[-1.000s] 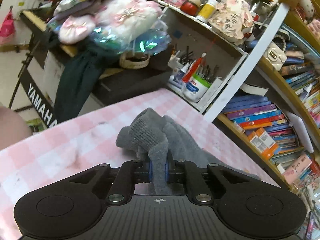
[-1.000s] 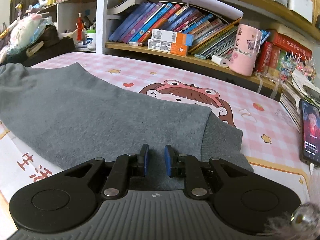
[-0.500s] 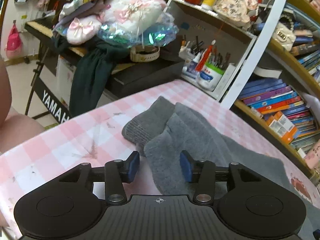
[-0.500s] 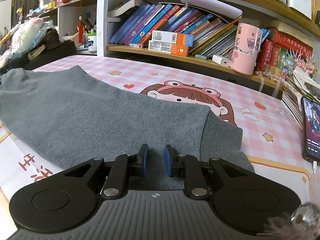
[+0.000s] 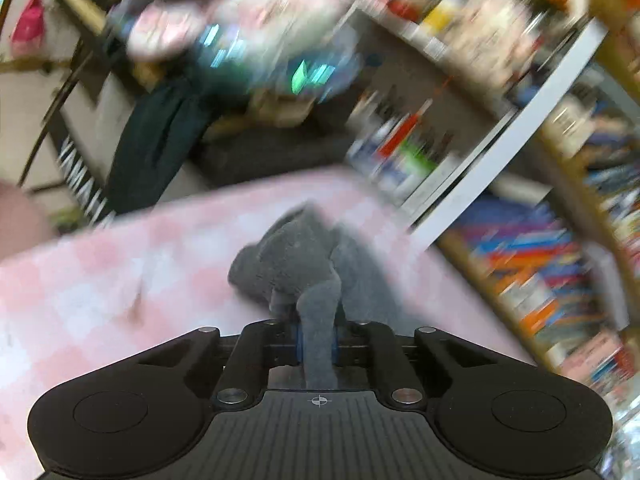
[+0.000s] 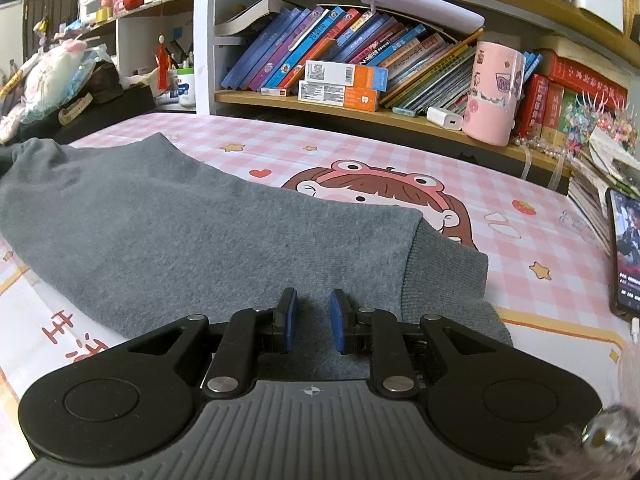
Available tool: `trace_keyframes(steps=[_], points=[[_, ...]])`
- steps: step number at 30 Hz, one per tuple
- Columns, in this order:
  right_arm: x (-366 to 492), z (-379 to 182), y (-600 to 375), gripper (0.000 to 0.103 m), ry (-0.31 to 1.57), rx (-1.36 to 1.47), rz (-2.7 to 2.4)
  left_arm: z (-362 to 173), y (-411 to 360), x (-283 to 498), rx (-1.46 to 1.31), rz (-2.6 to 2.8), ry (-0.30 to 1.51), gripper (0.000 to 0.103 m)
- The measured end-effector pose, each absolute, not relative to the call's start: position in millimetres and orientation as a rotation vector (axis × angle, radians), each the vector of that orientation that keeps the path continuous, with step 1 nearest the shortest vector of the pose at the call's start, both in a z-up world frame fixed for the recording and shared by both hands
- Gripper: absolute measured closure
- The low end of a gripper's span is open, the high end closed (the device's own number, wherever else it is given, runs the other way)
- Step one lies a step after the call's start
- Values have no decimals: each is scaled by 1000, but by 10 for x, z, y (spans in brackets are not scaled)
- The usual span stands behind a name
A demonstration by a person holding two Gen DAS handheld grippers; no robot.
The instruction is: Fold clothes
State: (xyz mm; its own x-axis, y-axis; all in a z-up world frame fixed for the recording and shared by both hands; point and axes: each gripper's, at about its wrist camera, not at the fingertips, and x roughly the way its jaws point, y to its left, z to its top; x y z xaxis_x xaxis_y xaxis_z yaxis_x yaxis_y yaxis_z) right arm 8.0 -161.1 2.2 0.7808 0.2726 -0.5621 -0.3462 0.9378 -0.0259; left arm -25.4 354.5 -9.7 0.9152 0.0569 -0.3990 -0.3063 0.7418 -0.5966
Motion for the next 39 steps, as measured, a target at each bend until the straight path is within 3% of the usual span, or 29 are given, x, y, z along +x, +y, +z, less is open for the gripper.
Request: trace_keyframes(steps=[3, 11, 16, 21, 25, 32, 39], points=[[85, 23, -1619, 84, 589, -119, 349, 150, 3465, -378, -673, 148, 252, 93], [100, 22, -1622, 84, 588, -126, 353, -272, 3655, -290, -770, 226, 403, 92], [99, 21, -1609, 84, 587, -133, 349, -378, 3715, -343, -831, 219, 420, 72], [80, 24, -1587, 84, 578, -144, 342, -418, 3718, -284, -838, 204, 420, 68], [78, 82, -1546, 62, 555, -131, 361, -484, 3736, -267, -854, 204, 425, 69], [144, 259, -845, 52, 493, -250, 573, -511, 3711, -305, -826, 185, 402, 68], [290, 237, 90, 51, 496, -340, 771, -511, 3691, -316, -798, 179, 394, 68]])
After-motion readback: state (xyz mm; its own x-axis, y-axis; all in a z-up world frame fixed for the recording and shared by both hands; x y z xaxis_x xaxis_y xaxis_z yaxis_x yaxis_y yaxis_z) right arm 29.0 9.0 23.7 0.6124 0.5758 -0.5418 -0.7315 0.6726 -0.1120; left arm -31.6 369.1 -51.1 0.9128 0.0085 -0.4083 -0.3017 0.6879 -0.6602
